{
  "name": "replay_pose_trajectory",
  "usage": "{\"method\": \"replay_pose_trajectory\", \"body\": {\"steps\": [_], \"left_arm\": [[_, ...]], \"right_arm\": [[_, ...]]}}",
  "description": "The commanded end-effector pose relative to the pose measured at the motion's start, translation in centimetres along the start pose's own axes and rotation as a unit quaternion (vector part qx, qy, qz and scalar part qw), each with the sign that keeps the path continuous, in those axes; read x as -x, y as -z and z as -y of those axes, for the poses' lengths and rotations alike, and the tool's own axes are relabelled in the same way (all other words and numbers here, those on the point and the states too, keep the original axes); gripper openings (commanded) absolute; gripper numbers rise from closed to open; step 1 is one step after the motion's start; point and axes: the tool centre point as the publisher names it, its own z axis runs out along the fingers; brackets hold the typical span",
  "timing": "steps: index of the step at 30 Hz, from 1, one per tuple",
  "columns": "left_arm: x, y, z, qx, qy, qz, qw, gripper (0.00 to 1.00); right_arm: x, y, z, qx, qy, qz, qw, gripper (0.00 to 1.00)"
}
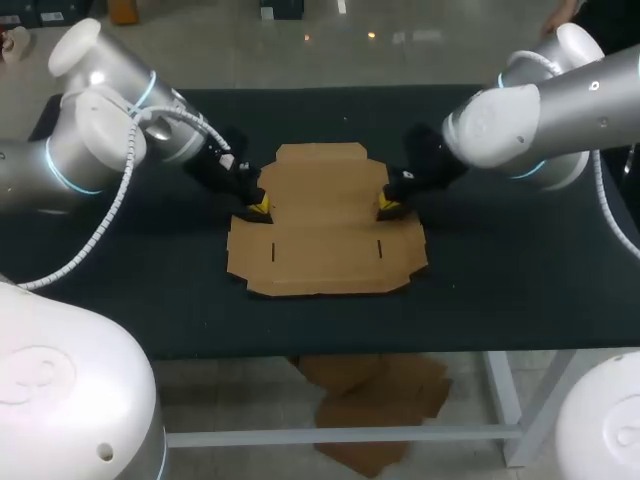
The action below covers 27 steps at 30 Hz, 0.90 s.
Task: Assemble the packaging by folding the flat box into shape, placing the metal phone stand inside, and closing the box properly
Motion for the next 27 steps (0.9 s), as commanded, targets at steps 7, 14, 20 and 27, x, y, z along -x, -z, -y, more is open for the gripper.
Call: {"method": "replay_pose_trajectory", "body": {"steps": [7, 14, 20, 27], "left_arm": [[-0.2, -0.5, 0.6, 0.009, -0.003, 0.000, 1.000, 0.00], [-0.6, -0.9, 0.7, 0.010, -0.008, 0.003, 1.000, 0.00], [-1.0, -1.3, 0.8, 0.010, -0.011, 0.010, 1.000, 0.00], [-1.6, -2.2, 1.2, 0.007, 0.000, 0.045, 0.999, 0.00]], "right_arm": [[0.0, -1.1, -0.3, -0.009, 0.002, 0.015, 1.000, 0.00], [-0.4, -1.9, -0.6, -0.017, 0.008, 0.032, 0.999, 0.00], [-0.5, -2.4, -0.7, -0.025, 0.012, 0.050, 0.998, 0.00], [-0.4, -3.2, -0.7, -0.035, 0.010, 0.071, 0.997, 0.00]]}}
